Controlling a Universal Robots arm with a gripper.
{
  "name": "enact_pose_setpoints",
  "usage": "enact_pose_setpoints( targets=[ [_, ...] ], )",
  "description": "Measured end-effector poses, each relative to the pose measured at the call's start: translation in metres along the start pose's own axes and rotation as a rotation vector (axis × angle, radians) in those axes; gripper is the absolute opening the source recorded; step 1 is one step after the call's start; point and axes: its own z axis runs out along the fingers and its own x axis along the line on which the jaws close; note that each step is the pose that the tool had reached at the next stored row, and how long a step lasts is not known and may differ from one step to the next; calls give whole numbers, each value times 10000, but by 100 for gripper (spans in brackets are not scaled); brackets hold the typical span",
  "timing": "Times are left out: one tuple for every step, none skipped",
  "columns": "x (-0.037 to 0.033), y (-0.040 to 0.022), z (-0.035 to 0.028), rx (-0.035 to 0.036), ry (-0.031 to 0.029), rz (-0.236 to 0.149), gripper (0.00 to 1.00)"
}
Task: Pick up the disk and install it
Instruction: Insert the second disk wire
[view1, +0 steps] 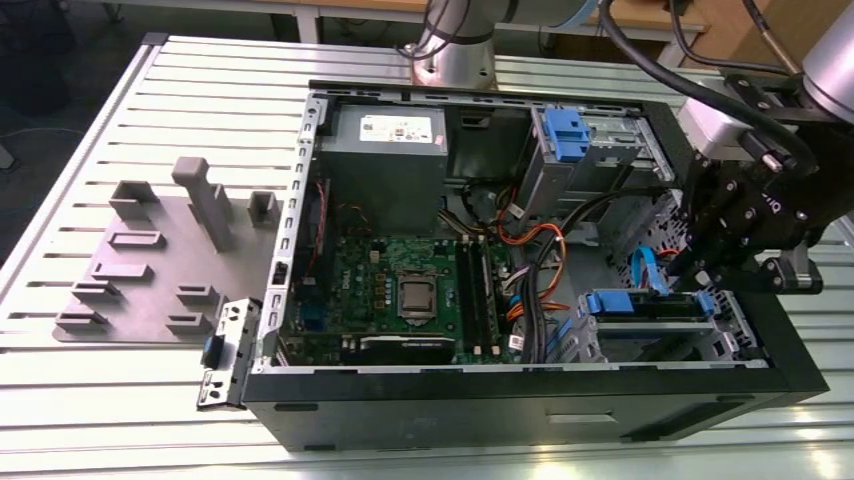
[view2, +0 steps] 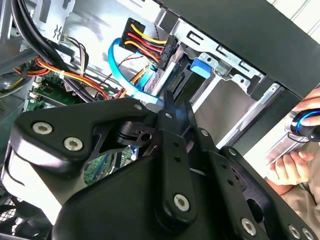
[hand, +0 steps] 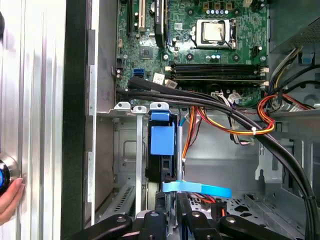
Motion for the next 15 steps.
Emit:
enact_pose_setpoints(
  targets=[
    [3,2,-101,-1,1,0,24],
    [6,5,-202,0,1,0,24],
    [6,5,-202,0,1,0,24],
    [6,4,-203,0,2,0,24],
    [6,5,-203,0,1,0,24],
    [6,5,-204,0,1,-1,24],
    [6,5,-204,-1,1,0,24],
    [6,5,-205,0,2,0,24],
    [6,5,-205,0,1,-1,24],
    [6,5,-205,0,1,0,24],
    [6,5,-205,0,1,0,24],
    [6,4,-204,0,-5,-1,24],
    [5,4,-195,0,-19,-1,24],
    [5,4,-181,-1,-32,-1,24],
    [4,4,-164,-1,-39,-1,24]
  ],
)
